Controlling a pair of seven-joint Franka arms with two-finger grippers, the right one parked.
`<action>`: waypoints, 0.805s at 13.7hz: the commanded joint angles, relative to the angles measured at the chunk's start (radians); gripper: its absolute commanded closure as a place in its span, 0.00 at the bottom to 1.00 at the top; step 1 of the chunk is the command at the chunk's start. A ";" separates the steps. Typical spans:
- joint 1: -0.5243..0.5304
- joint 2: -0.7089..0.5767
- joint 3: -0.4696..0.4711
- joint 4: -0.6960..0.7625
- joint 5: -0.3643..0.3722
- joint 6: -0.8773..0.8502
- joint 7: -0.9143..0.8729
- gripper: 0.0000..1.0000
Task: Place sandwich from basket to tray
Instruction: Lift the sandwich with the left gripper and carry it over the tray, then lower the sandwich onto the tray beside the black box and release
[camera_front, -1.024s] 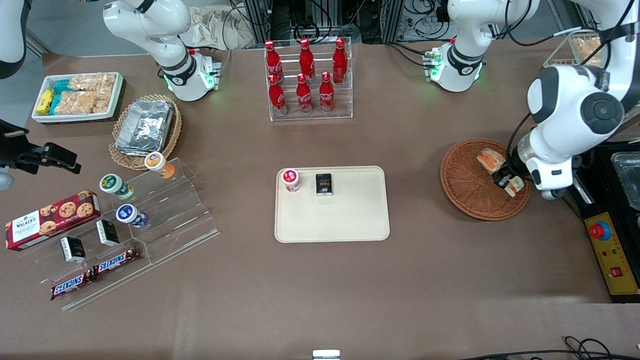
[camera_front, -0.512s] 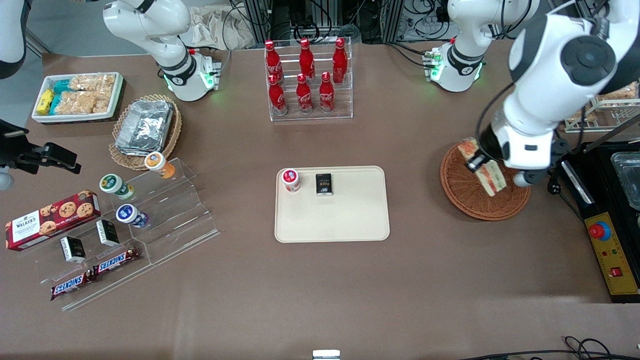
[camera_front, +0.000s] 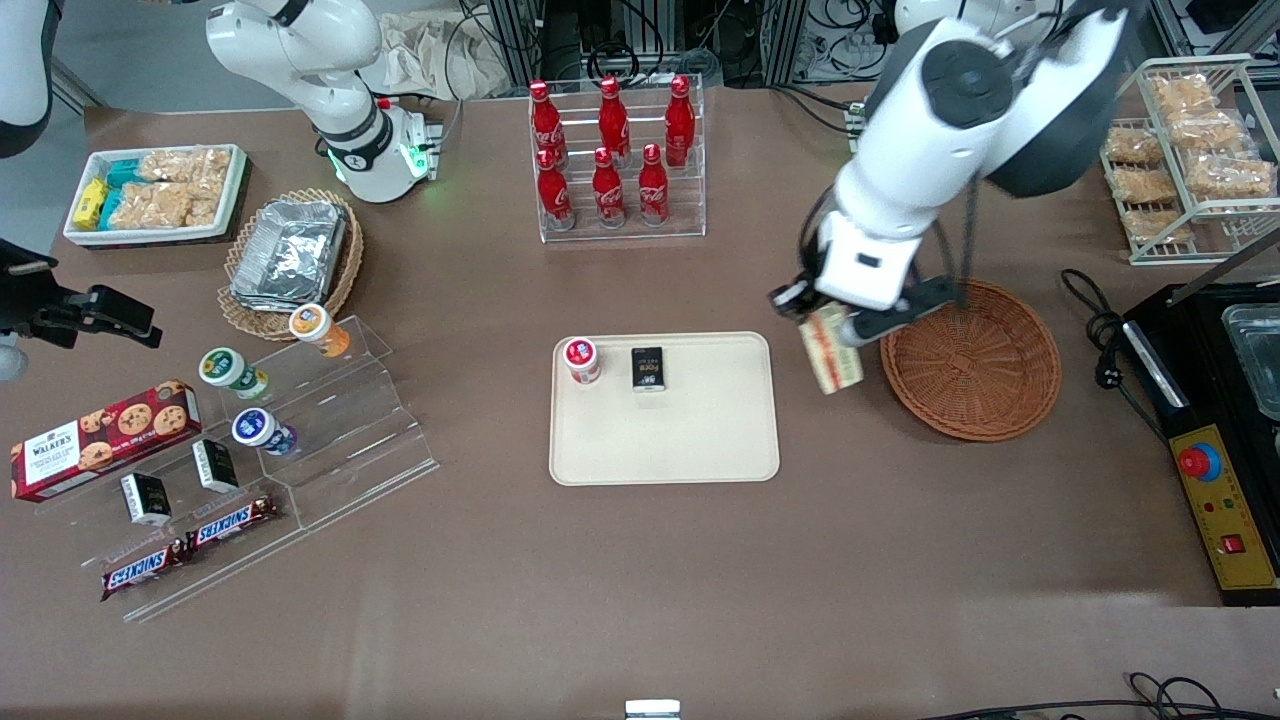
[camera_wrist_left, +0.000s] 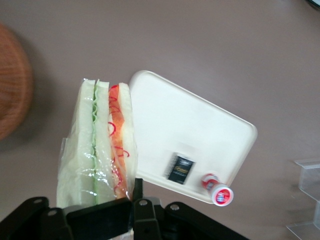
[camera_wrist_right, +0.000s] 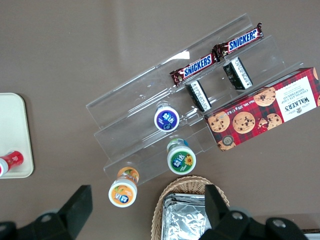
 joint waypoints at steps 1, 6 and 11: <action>-0.027 0.153 -0.040 0.033 0.071 0.117 0.036 1.00; -0.057 0.342 -0.040 0.026 0.206 0.309 0.056 1.00; -0.057 0.415 -0.040 -0.002 0.280 0.339 0.056 1.00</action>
